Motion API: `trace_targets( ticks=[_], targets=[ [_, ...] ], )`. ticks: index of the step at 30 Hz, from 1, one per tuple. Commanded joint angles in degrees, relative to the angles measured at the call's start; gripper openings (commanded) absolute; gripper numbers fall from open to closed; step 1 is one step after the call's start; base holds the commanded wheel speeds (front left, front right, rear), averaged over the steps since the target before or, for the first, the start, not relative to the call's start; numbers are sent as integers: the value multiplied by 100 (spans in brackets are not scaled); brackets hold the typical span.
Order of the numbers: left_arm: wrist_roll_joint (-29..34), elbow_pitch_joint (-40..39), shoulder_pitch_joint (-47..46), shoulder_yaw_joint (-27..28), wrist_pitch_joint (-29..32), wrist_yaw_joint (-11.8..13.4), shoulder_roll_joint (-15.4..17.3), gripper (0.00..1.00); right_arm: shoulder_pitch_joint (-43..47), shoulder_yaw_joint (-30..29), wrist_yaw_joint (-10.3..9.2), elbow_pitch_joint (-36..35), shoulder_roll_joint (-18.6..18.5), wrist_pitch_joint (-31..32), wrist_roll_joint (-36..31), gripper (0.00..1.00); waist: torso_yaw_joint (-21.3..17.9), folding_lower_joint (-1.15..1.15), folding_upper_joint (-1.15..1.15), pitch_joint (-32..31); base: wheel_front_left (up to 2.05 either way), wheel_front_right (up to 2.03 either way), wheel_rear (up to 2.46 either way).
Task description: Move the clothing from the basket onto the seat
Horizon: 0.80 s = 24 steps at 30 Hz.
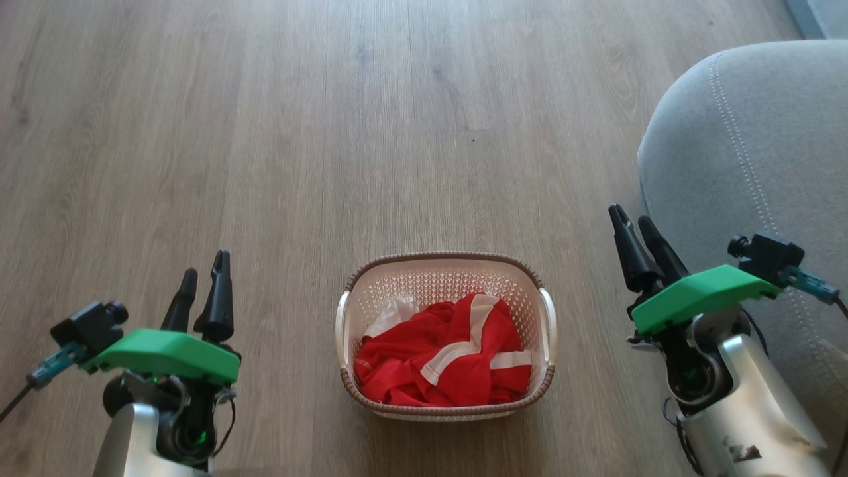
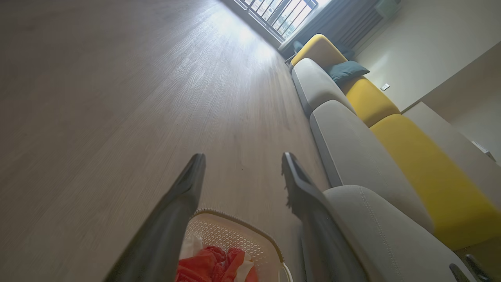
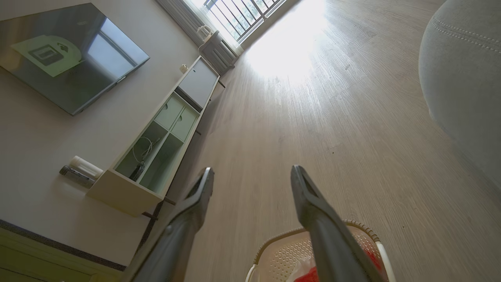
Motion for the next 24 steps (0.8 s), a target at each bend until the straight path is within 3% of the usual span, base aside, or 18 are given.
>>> trace_targets(
  ticks=[1, 24],
  targets=[
    [148, -211, -333, 86, -68, -29, 117, 100, -334, 102, 0, -158, -96, -85, -128, 100, 5, 0, 0, 12, 0, 0, 0],
    [2093, -98, -686, 114, -471, -11, 198, 100, -974, 481, 0, 163, -247, -491, -1902, 100, 13, 0, 0, 76, 0, 0, 0]
  ],
)
